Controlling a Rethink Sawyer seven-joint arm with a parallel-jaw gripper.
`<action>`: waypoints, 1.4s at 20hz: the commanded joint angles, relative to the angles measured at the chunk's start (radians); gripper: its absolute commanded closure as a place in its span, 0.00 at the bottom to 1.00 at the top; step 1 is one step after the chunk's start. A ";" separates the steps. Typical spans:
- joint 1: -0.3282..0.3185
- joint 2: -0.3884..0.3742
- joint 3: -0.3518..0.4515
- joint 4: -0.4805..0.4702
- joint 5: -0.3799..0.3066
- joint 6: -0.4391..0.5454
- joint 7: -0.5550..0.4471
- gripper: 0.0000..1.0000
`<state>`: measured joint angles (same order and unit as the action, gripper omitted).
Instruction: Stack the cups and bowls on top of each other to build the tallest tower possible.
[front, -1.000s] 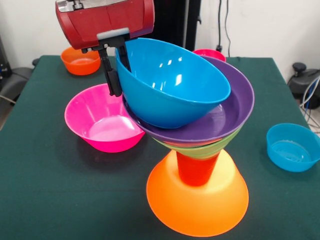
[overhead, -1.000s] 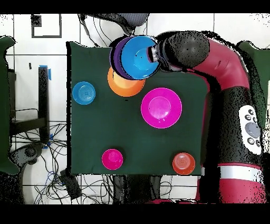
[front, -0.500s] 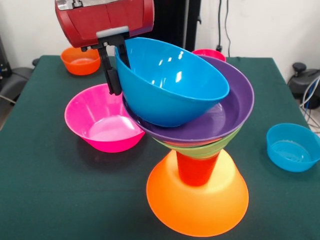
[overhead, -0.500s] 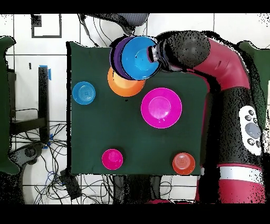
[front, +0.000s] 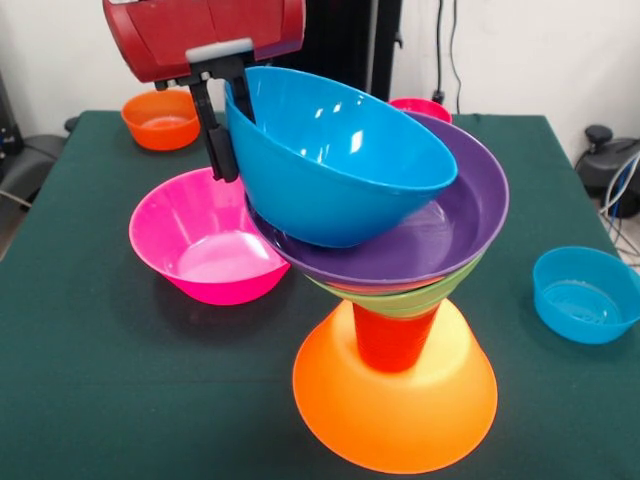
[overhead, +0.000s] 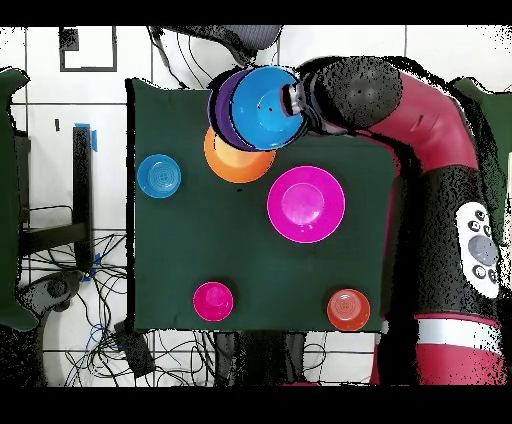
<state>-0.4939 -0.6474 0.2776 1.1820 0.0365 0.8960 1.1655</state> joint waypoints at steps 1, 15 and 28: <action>0.028 -0.017 0.015 0.081 0.028 -0.050 0.191 1.00; 0.023 -0.023 0.028 0.113 0.063 -0.103 0.181 1.00; 0.027 -0.019 0.030 0.122 0.091 -0.114 0.175 1.00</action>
<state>-0.4939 -0.6734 0.2761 1.2108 0.1070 0.8054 1.1655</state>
